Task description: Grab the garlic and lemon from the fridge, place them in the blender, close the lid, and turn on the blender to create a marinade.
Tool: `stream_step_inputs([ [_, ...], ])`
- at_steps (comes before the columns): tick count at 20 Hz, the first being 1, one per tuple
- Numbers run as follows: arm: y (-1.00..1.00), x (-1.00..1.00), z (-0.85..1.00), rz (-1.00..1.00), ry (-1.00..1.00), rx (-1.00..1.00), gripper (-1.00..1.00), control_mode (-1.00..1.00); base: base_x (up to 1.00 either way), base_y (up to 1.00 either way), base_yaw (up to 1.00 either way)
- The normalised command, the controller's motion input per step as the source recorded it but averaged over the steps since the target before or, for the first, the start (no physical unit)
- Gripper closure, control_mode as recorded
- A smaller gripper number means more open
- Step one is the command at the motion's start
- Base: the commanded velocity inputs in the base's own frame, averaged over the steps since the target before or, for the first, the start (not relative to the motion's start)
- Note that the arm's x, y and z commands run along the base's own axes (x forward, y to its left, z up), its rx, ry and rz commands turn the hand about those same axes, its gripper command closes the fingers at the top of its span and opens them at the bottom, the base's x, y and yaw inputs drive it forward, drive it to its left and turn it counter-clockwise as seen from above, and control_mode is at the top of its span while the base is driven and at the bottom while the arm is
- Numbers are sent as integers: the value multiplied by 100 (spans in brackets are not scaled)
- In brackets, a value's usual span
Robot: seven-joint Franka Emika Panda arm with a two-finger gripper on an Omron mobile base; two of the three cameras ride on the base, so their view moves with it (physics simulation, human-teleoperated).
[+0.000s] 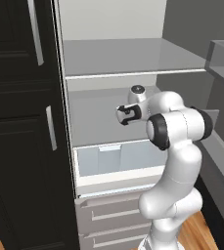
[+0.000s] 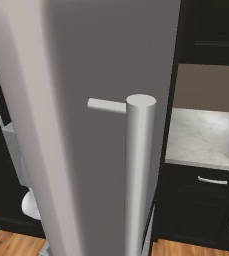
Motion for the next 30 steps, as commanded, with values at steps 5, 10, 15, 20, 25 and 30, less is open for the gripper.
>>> stream_step_inputs([
  [5, 0, 17, -20, 0, 0, 0, -100, -100, 0, 0, 0],
  [10, 0, 8, -27, 0, 0, 0, 100, -100, 0, 0, 0],
  [15, 0, -10, -22, 0, -4, 0, 100, -100, 0, 0, 0],
  [20, 0, -68, -5, 0, -15, 3, 100, -100, 0, 0, 0],
  [25, 0, -99, 0, 0, -22, 5, 100, -100, 0, 0, 0],
  [30, 19, -100, 29, 0, -6, 1, 100, -100, 0, 0, 0],
])
